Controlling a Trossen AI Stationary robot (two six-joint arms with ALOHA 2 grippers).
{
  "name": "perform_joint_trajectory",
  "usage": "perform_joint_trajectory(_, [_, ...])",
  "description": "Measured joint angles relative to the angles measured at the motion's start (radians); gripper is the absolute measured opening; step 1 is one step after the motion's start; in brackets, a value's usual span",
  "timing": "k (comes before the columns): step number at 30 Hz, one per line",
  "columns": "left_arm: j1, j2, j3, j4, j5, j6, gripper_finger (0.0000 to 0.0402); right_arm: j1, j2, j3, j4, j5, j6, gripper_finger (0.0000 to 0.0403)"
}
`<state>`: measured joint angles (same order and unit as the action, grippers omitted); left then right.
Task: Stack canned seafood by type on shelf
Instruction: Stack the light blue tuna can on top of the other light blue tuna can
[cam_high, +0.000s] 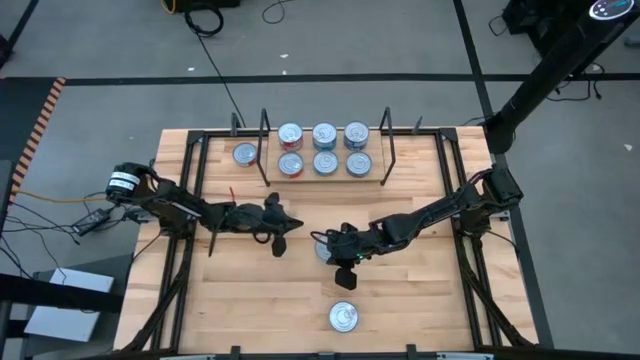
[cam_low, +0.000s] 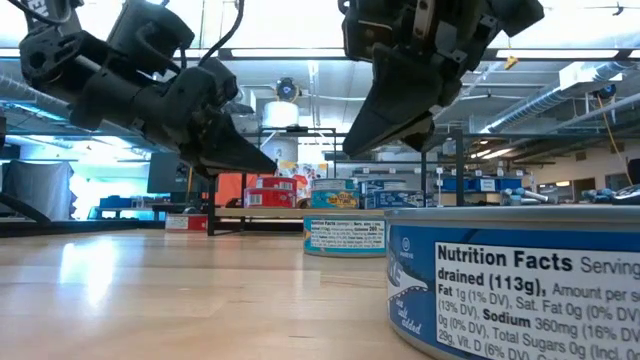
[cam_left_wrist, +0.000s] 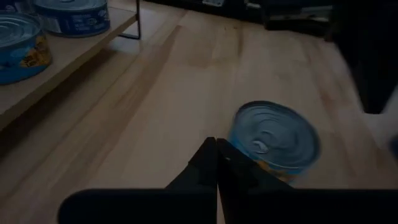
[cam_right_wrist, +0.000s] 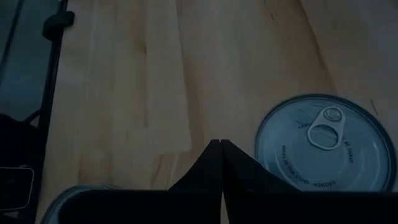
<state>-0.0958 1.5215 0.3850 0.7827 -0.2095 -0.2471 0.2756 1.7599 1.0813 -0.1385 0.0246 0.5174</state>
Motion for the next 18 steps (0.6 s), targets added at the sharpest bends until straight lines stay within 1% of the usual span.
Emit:
perform_joint_trajectory(4, [0.042,0.054,0.026,0.005,0.008,0.008,0.0001,0.002,0.000,0.000,-0.034,0.012,0.062,0.0009])
perform_joint_trajectory(10, [0.084,0.196,0.088,0.012,0.125,0.008,0.0001,0.035,0.000,0.000,-0.180,0.069,0.136,0.0009])
perform_joint_trajectory(13, [0.085,0.249,0.123,0.024,0.147,0.010,0.0001,0.058,0.000,-0.020,-0.170,0.069,0.139,0.0009])
perform_joint_trajectory(18, [0.085,0.321,0.178,0.065,0.201,0.038,0.0001,0.075,0.004,-0.072,-0.088,0.088,0.175,0.0009])
